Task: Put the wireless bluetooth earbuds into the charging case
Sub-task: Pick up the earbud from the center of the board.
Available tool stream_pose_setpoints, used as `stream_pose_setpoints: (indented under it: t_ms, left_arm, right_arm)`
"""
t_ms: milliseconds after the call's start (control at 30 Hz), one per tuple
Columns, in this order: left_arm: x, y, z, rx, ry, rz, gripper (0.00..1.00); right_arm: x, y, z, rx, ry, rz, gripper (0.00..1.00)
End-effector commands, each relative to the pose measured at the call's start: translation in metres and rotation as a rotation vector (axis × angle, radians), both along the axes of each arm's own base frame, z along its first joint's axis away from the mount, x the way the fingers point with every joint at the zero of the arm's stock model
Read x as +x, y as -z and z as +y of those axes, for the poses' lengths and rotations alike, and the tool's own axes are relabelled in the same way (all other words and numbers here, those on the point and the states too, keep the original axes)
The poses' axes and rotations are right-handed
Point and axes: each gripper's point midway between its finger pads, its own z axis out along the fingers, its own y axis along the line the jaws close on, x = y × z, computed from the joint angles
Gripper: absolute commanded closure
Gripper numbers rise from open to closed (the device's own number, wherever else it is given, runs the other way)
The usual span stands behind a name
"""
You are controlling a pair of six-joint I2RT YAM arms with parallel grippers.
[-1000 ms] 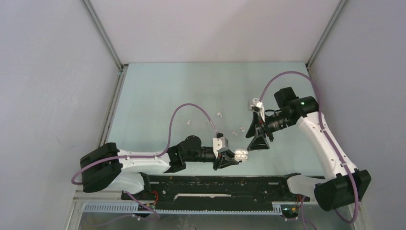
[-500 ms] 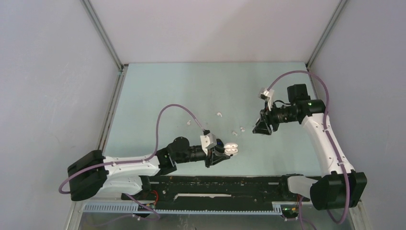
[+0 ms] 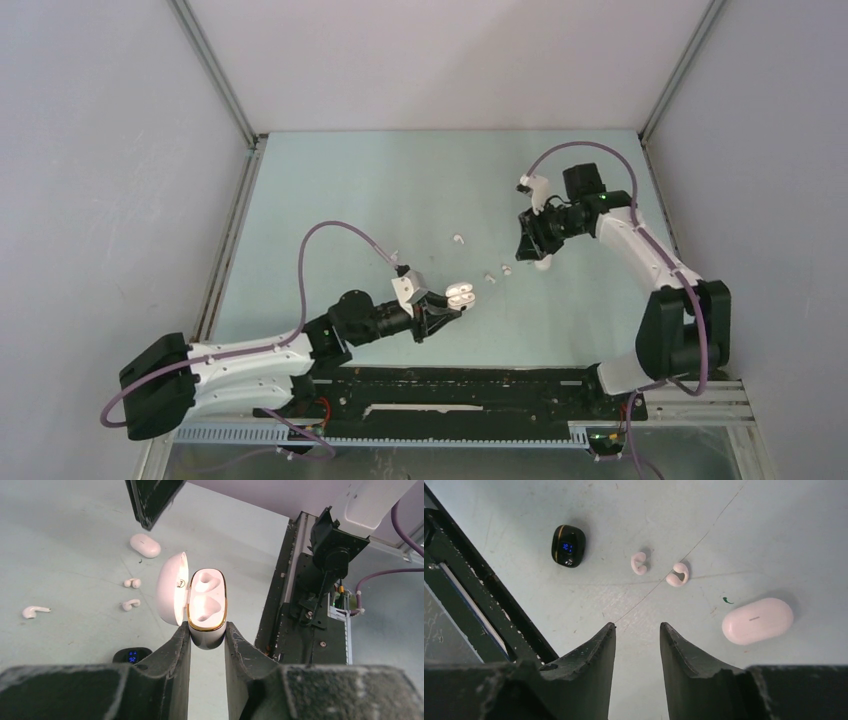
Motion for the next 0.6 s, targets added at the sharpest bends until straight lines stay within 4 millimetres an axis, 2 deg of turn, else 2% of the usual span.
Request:
stream_pose_setpoints:
  t_ms: [0, 300, 567]
  left_arm:
    - [0.011, -0.017, 0.010, -0.059, -0.071, -0.010, 1.00]
    - [0.013, -0.024, 0.019, -0.071, -0.104, 0.000, 1.00]
    - [0.011, -0.030, 0.026, -0.078, -0.116, 0.002, 1.00]
  right_arm:
    - [0.025, 0.006, 0.015, -0.032, 0.007, -0.020, 0.60]
    - [0.071, 0.020, 0.063, -0.110, -0.064, -0.058, 0.61]
    - [0.111, 0.041, 0.105, -0.168, 0.004, 0.011, 0.54]
